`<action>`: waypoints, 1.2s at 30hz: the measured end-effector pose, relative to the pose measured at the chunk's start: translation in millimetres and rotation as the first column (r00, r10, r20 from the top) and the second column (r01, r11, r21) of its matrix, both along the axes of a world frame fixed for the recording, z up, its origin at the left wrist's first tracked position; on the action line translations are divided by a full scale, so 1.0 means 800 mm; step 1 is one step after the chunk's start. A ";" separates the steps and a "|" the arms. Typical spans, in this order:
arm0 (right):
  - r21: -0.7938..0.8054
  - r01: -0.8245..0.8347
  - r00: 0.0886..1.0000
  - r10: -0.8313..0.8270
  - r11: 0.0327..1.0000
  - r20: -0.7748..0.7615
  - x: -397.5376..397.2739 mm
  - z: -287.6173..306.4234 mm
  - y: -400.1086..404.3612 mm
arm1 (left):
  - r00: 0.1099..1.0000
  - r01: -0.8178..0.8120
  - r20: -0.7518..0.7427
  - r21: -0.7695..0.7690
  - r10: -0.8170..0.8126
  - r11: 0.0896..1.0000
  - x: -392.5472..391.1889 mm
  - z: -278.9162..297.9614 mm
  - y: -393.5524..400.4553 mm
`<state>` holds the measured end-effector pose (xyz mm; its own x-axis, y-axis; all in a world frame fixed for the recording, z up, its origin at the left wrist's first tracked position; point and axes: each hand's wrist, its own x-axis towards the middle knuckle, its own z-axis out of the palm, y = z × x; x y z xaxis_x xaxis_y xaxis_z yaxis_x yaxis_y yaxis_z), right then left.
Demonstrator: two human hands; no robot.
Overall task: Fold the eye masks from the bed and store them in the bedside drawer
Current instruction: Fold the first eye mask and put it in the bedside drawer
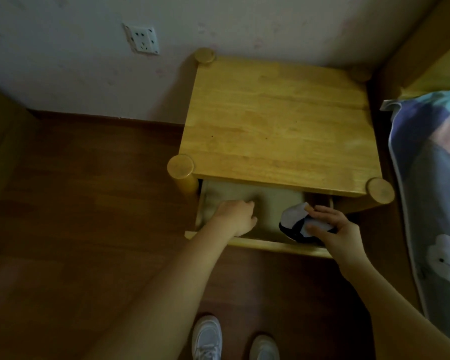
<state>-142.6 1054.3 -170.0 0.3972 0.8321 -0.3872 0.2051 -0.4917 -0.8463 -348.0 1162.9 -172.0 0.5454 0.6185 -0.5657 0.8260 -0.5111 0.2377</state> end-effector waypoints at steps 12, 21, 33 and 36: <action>-0.437 -0.510 0.768 0.621 0.741 0.156 0.007 -0.077 0.029 | 0.997 0.072 -0.031 0.042 -0.071 0.996 0.009 -0.006 -0.006; -0.366 -0.315 0.947 0.315 0.876 -0.060 0.031 -0.086 0.046 | 0.973 0.044 0.198 0.336 -0.116 0.941 0.022 -0.036 -0.015; -0.767 -0.465 0.558 0.819 0.442 0.133 0.048 -0.116 0.034 | 0.984 0.011 0.140 0.551 -0.106 0.834 0.025 -0.055 -0.022; -0.784 -0.486 0.479 0.868 0.386 0.130 0.045 -0.115 0.032 | 0.986 0.014 0.129 0.558 -0.103 0.830 0.025 -0.053 -0.021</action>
